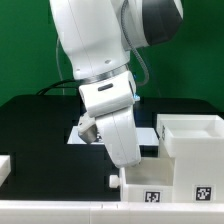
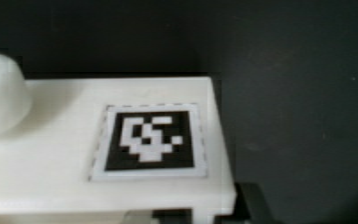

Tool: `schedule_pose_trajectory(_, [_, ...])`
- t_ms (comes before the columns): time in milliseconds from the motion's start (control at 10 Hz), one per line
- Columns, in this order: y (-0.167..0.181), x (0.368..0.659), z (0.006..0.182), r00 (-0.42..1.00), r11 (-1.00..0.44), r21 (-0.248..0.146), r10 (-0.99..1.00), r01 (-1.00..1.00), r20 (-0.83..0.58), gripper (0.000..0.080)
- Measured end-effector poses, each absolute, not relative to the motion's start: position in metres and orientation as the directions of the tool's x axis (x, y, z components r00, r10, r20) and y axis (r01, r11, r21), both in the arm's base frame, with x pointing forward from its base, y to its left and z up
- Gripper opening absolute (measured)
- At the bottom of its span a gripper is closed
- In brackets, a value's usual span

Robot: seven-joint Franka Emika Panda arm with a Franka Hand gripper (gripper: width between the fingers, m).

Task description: Assemble drawer

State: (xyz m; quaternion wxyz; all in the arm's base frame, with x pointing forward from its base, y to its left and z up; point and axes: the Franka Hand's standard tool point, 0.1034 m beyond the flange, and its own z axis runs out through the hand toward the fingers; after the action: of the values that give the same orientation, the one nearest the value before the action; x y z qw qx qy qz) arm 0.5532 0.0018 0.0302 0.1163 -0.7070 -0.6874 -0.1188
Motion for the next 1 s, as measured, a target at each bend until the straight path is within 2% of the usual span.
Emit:
schedule_pose_trajectory(100, [0.002,0.553,0.03,0.027,-0.028,-0.001,0.944,1.0,0.328,0.0132])
schedule_pose_trajectory(200, [0.001,0.554,0.032,0.034,-0.034,-0.004,0.944,0.999,0.327,0.0273])
schedule_pose_trajectory(300, [0.0,0.555,0.043,0.054,-0.05,-0.023,0.945,0.999,0.324,0.0407])
schedule_pose_trajectory(400, [-0.006,0.56,0.058,0.052,-0.045,-0.031,0.946,0.999,0.32,0.0407])
schedule_pose_trajectory(500, [-0.016,0.567,0.069,0.055,-0.048,-0.03,0.946,0.998,0.318,0.0576])
schedule_pose_trajectory(600, [-0.026,0.571,0.072,0.064,-0.057,-0.033,0.946,0.998,0.318,0.0626])
schedule_pose_trajectory(700, [-0.037,0.573,0.071,0.058,-0.052,-0.026,0.947,0.998,0.317,0.0626])
schedule_pose_trajectory(800, [-0.048,0.574,0.065,0.056,-0.05,-0.024,0.946,0.998,0.32,0.0645])
schedule_pose_trajectory(1000, [-0.056,0.571,0.042,0.069,-0.059,-0.041,0.939,0.997,0.337,0.0648])
